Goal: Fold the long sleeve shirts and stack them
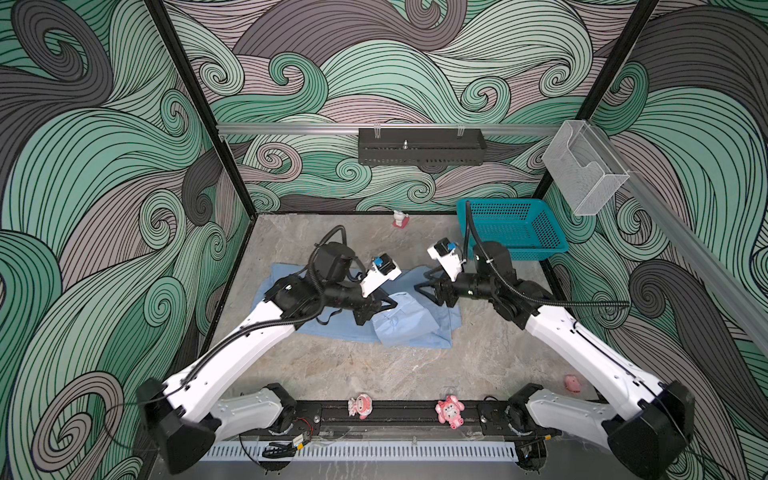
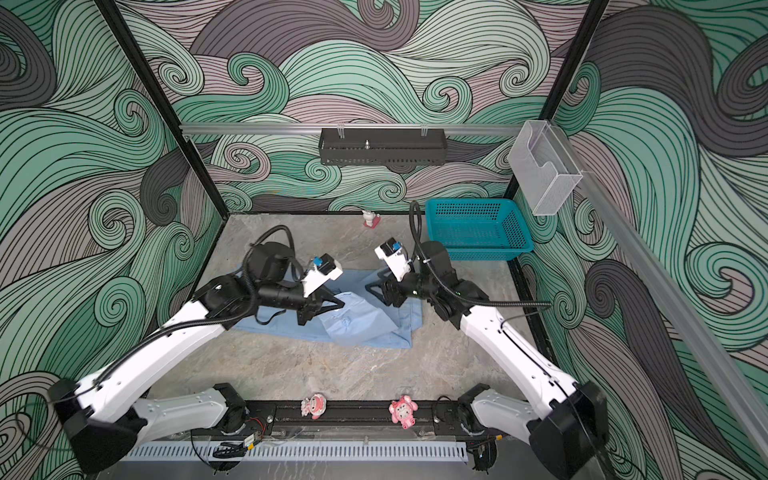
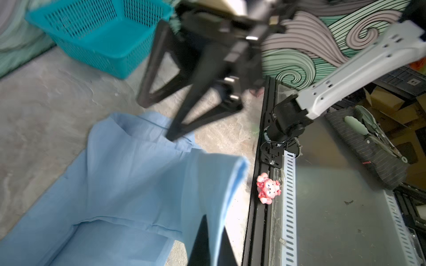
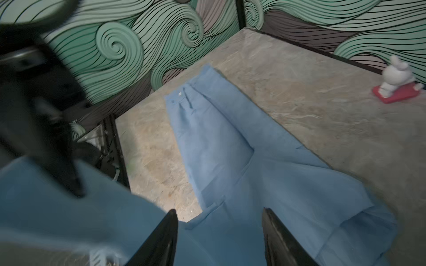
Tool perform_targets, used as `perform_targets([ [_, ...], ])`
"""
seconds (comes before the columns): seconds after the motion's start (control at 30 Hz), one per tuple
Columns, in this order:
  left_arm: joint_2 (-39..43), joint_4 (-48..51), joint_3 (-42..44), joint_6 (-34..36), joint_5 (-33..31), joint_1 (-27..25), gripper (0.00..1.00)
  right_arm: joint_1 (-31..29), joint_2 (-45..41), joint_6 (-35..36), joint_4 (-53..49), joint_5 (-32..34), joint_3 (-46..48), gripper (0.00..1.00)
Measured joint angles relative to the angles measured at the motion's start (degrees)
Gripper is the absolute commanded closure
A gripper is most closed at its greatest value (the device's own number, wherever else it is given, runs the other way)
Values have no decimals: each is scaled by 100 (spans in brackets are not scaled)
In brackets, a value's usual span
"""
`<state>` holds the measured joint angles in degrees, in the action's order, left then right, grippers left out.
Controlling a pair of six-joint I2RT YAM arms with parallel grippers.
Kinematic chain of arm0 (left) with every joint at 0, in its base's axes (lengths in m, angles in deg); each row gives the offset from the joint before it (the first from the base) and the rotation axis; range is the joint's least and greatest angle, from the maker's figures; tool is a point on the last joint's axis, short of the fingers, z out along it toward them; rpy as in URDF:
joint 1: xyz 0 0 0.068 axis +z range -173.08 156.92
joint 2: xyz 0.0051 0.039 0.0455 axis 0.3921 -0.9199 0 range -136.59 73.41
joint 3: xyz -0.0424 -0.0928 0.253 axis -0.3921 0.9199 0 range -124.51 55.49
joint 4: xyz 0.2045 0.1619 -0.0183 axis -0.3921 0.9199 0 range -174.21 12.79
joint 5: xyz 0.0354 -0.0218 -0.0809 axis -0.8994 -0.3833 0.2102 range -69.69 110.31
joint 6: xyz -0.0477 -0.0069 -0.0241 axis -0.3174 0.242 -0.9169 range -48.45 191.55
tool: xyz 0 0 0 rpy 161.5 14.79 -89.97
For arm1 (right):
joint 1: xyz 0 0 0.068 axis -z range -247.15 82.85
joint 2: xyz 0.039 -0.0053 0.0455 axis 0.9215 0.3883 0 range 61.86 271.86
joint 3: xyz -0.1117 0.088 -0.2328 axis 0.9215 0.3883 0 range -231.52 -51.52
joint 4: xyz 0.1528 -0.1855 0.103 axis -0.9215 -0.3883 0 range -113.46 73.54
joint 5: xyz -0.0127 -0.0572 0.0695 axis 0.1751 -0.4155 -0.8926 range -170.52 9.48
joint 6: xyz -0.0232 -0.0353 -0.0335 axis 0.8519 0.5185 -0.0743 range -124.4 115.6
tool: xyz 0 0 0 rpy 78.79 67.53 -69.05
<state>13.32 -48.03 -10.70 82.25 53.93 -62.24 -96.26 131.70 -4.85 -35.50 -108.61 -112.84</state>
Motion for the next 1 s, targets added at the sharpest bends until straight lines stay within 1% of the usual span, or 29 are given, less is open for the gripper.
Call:
perform_targets([
  [0.07,643,44,-39,-28,-2,0,100,157,514,-262,-195,284,-608,48],
  [0.17,1174,345,-354,-90,15,-4,100,306,1263,-621,-417,599,-1364,52],
  [0.27,1322,645,-713,-146,42,-4,100,387,1941,-1001,-621,793,-1871,55],
  [0.43,1526,1032,-885,-234,20,-4,100,459,2852,-1506,-938,866,-2402,57],
  [0.73,1639,1364,-824,-256,105,-4,100,575,3674,-1987,-1274,859,-2411,62],
  [0.87,1867,1429,-684,-251,-129,-4,100,660,3823,-2103,-1355,859,-2234,68],
  [1.0,2087,1464,-647,-229,-369,-4,100,721,4019,-2181,-1432,861,-2004,72],
])
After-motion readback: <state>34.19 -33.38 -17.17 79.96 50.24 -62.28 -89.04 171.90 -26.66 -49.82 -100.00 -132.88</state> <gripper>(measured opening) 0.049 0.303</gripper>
